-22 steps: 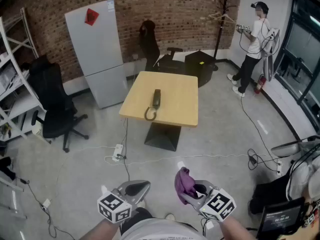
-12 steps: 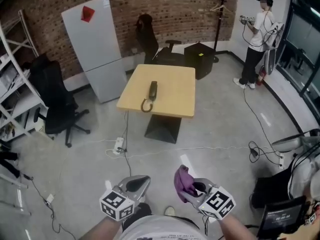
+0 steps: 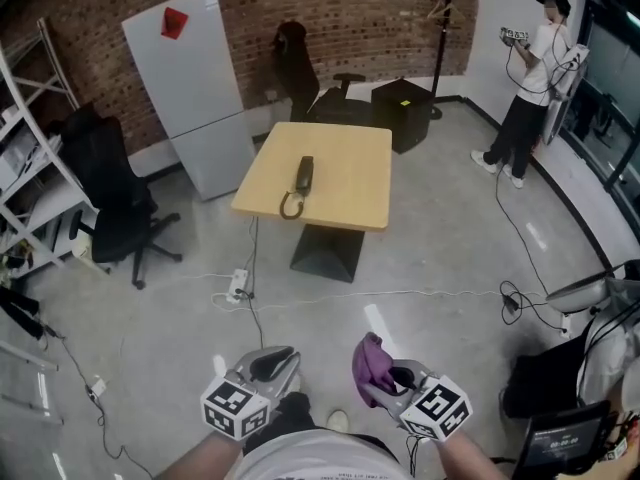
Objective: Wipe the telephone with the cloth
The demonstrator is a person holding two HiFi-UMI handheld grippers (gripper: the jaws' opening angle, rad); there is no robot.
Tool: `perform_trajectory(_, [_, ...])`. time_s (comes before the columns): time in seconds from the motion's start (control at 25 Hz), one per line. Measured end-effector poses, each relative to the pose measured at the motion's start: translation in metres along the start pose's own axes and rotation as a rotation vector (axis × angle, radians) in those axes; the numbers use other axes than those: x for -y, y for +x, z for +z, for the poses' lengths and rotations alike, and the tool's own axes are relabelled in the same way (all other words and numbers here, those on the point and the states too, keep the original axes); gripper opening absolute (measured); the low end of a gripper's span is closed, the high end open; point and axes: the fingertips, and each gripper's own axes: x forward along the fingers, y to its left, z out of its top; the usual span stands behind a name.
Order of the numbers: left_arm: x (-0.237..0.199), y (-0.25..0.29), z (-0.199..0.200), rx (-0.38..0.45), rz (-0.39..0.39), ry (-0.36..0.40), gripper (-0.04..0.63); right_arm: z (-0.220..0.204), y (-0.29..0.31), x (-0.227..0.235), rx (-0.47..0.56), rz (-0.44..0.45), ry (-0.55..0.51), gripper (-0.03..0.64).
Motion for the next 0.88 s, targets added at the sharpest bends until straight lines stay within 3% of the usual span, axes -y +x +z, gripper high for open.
perform_trajectory(0.36, [-0.054, 0.035, 0.02, 0.018, -0.002, -0.018, 0.08, 0.028, 0.033, 0.047, 0.013, -0.036, 0.017, 0.109])
perform_trajectory(0.6, [-0.098, 0.085, 0.058, 0.063, -0.01, -0.03, 0.087, 0.055, 0.046, 0.105, -0.038, -0.087, 0.0, 0.109])
perform_trajectory(0.88, [-0.178, 0.112, 0.073, 0.049, 0.012, -0.061, 0.12, 0.11, 0.101, 0.158, -0.094, -0.094, -0.05, 0.109])
